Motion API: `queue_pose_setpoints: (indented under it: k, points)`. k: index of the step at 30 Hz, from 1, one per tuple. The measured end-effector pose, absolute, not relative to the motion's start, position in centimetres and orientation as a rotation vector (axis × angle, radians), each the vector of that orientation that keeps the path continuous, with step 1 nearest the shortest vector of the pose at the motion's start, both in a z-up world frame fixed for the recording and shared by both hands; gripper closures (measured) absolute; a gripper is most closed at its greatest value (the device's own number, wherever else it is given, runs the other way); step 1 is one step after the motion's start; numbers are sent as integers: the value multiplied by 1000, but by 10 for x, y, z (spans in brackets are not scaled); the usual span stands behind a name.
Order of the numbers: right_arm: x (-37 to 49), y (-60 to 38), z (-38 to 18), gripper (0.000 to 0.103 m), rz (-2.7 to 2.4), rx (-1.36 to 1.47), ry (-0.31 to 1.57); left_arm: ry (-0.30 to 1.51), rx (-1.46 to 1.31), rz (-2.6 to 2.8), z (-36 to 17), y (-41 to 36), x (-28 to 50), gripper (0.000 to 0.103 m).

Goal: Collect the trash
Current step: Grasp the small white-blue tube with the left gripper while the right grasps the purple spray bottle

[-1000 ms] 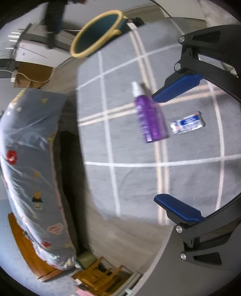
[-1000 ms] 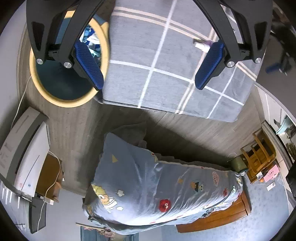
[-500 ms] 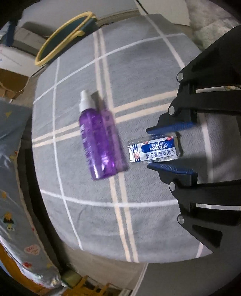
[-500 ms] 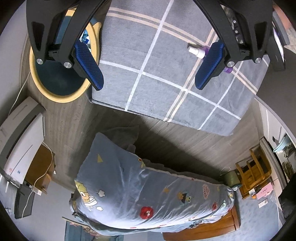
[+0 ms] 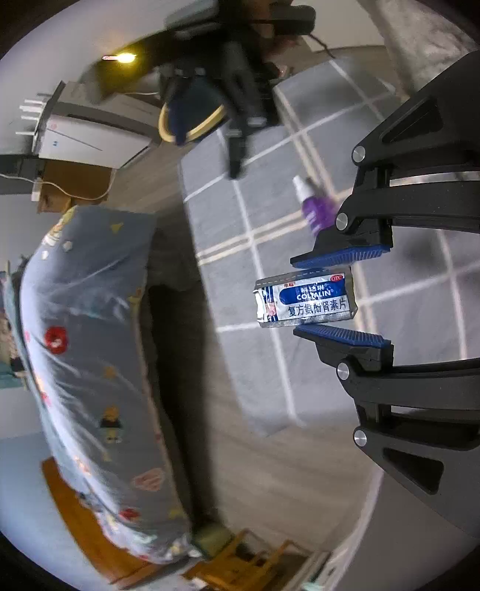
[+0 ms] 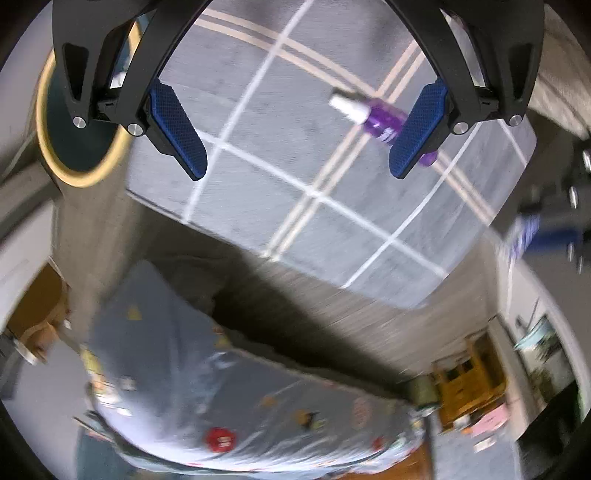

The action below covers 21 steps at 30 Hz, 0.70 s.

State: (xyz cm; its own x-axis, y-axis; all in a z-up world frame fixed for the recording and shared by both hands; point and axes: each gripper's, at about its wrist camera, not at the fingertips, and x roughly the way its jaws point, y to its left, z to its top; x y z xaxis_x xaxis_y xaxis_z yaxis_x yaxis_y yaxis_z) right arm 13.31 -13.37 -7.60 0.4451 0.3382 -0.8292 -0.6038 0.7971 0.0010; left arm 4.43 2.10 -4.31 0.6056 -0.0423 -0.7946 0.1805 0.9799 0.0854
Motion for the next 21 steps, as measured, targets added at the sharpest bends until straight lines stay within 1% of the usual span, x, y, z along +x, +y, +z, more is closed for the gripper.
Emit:
queue_pose_setpoints:
  k: [4, 8, 10, 14, 18, 21]
  points:
    - [122, -108, -97, 6, 672, -401, 979, 924, 68, -139, -55, 41, 53, 71]
    - [106, -81, -126, 8, 749, -533, 1014, 931, -9, -142, -52, 58, 63, 71]
    - [98, -70, -139, 13, 779, -596, 1031, 940, -29, -141, -54, 64, 67, 71]
    - [85, -50, -162, 16, 820, -707, 1051, 959, -53, -143, -60, 71, 70, 71]
    - [79, -35, -177, 24, 829, -783, 1044, 974, -63, -144, -64, 75, 72, 71]
    - [79, -28, -184, 40, 824, -808, 1054, 974, -76, -141, -64, 79, 71, 71]
